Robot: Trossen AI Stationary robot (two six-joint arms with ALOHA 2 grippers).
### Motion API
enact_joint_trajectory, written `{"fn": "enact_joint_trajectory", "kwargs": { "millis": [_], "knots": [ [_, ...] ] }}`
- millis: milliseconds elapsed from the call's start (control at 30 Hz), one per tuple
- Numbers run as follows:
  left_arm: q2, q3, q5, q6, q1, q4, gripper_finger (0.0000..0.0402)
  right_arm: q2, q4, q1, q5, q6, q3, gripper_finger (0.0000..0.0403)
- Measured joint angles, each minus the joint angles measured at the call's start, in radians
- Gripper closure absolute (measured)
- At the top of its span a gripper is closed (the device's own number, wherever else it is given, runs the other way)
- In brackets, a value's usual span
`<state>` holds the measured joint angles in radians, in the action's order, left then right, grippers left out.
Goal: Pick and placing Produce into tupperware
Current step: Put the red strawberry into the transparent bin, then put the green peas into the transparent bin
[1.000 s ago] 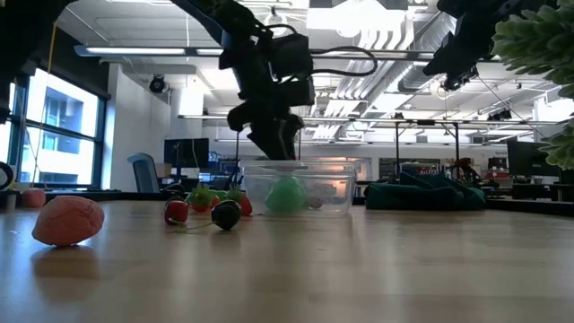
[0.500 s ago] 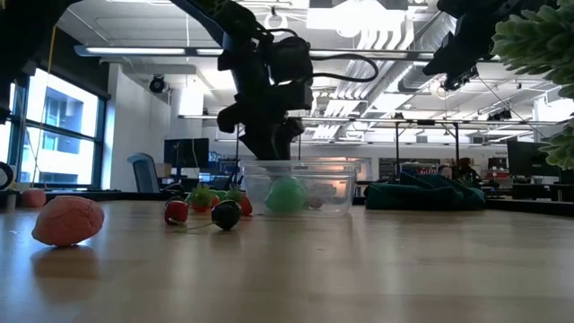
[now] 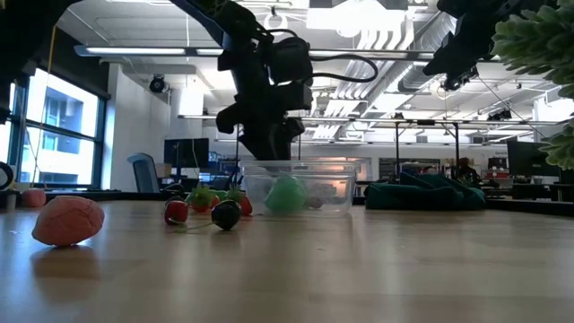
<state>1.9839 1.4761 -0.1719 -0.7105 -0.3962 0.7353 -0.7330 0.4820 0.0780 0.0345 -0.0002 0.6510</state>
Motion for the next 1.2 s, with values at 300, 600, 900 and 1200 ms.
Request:
{"fn": "enact_joint_trajectory", "kwargs": {
  "millis": [300,600,900,1200],
  "knots": [
    [-0.004,0.019,0.008,0.012,-0.003,0.069,0.0170,0.000,0.000,0.000,0.000,0.000,0.000,0.0379],
    [-0.009,0.186,0.136,0.025,-0.004,0.375,0.0183,0.000,0.000,0.000,0.000,0.000,0.000,0.0379],
    [-0.026,0.223,0.238,0.064,-0.106,0.479,0.0209,0.000,0.000,0.000,0.000,0.000,0.000,0.0379],
    [-0.030,0.083,0.175,0.076,-0.334,0.331,0.0219,0.000,0.001,0.000,0.000,0.000,0.000,0.0379]
  ]
}}
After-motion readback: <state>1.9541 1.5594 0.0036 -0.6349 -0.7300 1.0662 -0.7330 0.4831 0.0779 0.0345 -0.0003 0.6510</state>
